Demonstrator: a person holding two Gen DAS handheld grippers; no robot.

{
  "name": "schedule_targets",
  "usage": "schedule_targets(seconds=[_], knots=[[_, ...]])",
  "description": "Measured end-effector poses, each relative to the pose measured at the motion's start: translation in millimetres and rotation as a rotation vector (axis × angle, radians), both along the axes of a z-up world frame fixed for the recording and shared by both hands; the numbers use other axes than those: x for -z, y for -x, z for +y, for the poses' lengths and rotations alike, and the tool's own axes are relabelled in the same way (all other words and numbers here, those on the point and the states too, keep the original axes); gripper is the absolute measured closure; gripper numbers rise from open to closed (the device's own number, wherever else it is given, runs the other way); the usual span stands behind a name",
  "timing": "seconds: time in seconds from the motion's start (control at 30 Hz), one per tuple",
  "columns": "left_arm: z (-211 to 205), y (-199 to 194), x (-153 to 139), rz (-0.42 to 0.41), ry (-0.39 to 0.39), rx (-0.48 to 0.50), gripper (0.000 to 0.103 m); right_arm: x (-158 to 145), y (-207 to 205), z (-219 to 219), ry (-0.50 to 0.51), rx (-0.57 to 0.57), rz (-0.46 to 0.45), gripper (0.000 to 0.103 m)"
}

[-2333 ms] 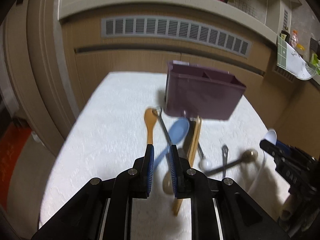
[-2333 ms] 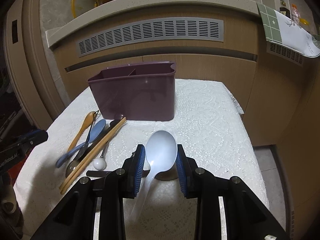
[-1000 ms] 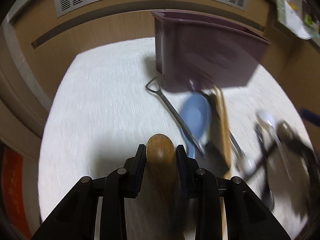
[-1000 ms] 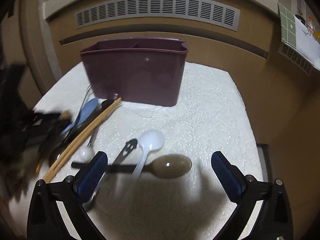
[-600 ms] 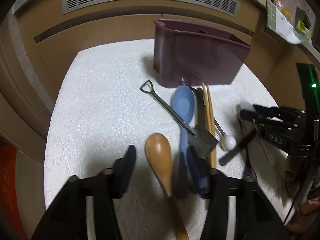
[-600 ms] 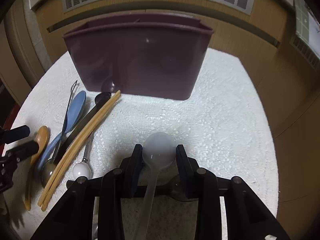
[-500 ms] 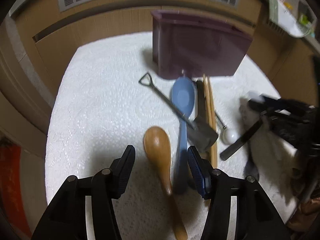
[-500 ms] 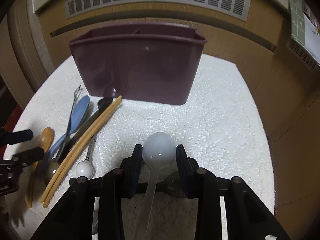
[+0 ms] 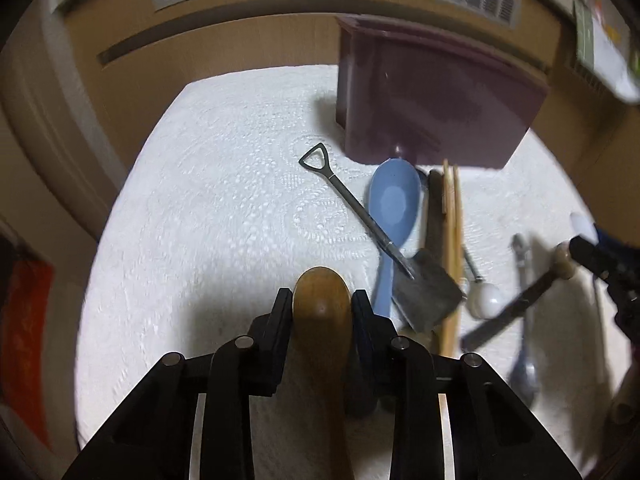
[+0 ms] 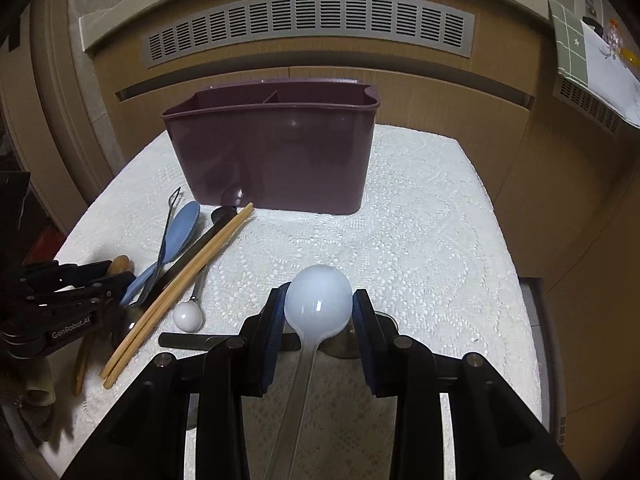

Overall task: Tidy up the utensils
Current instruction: 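Lift the white spoon with the right tool while the left tool lifts the wooden spoon, then drop the white spoon into the caddy with the right tool while the left tool drops the wooden spoon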

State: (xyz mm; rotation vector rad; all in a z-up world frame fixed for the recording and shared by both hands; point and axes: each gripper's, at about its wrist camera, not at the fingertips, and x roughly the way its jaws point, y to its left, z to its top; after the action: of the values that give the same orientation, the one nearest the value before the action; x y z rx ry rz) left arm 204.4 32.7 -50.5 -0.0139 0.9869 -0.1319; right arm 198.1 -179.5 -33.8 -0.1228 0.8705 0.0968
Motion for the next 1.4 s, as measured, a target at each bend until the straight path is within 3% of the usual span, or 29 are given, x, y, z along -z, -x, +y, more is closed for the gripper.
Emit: schedule_targets(seconds=[0.17,0.37,0.83,1.0,1.1,1.2,1.3,1.4], knots=[[14.3,43.9,-44.6,-0.157,0.117,-0.026,0.072,-21.0,20.7,-5.3,-0.018,-0.016,-0.083,0.072],[5.5,76.9,-87.0,-0.299,0.119,0.026,0.072,-40.4,35.5,-5.1,-0.069,-0.053,-0.143,0.072],[1.8,81.3,-114.3,-0.365,0.143,0.054,0.072,-58.0,41.4,-6.6,-0.071,-0.048,-0.195,0.072],[-1.8,67.8,-149.8,-0.434,0.151,0.081,0.072,-78.1,33.8,-5.1,-0.082,-0.075,-0.243,0.072],[-5.1,47.4,-198.2,-0.543,0.171,0.115,0.072,-123.9,19.6,0.9,-0.046,-0.112,-0.376,0.072],[-7.2,22.4,-229.4,-0.630,0.188,0.124,0.072,-174.0,-3.4,1.0,-0.094,-0.153,-0.511,0.071],[-7.5,-15.8,-238.8,-0.682,0.226,0.118,0.072,-196.9,-33.7,-1.6,-0.156,-0.170,-0.577,0.071],[-6.5,-52.4,-228.2,-0.680,0.266,0.095,0.072,-193.5,-70.7,2.2,-0.158,-0.139,-0.613,0.071]])
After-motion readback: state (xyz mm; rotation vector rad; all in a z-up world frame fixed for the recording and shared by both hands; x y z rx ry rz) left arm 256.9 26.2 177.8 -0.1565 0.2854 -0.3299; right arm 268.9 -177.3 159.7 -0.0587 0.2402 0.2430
